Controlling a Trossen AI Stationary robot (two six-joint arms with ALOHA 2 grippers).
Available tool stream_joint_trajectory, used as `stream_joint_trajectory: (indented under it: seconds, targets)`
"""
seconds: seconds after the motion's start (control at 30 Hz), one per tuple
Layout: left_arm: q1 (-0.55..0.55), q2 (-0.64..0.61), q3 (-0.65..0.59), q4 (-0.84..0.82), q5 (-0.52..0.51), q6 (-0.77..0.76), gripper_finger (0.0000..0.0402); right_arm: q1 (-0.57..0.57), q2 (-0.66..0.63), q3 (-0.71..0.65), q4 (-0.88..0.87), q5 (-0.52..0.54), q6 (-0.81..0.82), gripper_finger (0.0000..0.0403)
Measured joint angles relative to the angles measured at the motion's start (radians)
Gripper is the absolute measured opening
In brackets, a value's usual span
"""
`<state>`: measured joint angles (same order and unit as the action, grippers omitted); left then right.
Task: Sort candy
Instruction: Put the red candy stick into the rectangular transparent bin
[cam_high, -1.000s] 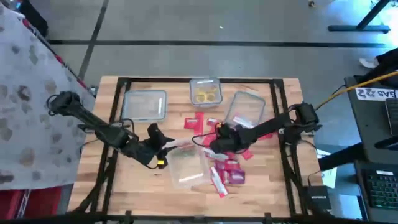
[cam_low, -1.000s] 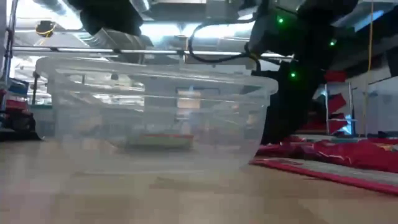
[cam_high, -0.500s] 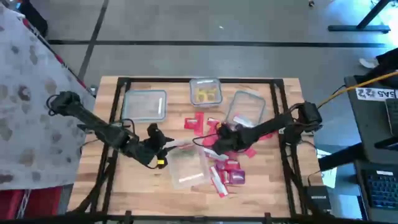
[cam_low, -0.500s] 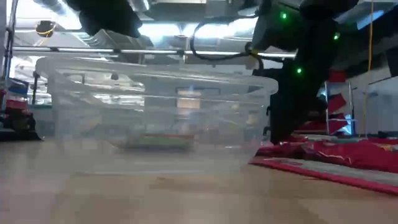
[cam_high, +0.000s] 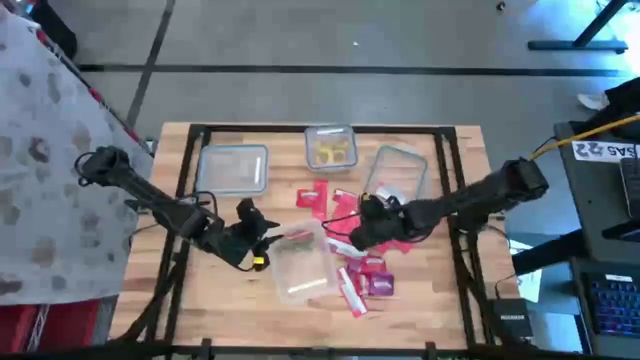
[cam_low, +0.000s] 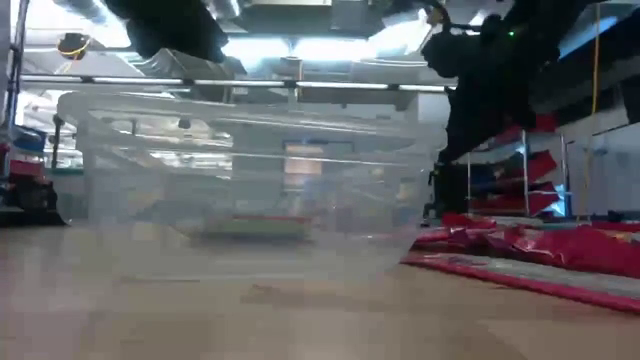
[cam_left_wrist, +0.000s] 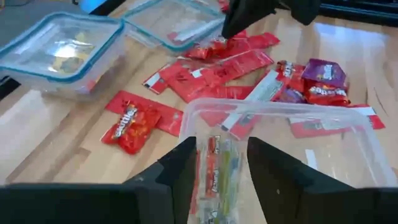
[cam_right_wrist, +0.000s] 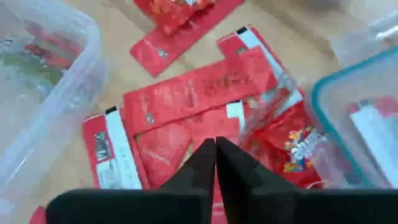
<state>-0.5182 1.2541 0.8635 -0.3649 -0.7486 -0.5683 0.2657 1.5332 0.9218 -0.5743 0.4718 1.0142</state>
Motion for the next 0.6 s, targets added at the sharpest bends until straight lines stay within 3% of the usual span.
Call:
stream_joint_trajectory:
  seconds: [0.13, 0.43, 0.6]
  targets:
    - [0.000, 0.000, 0.000, 0.000, 0.000, -0.005, 0.0129, -0.022, 0.064, -0.002, 0.006, -0.033, 0.000, 0.0017]
    - [-0.001, 0.001, 0.000, 0.000, 0.000, 0.000, 0.0129, -0.087, 0.172, -0.002, 0.057, -0.097, 0.025, 0.0151]
    - [-0.001, 0.001, 0.000, -0.001, 0.000, -0.001, 0.0129, -0.131, 0.204, -0.001, 0.055, -0.124, 0.038, 0.0182]
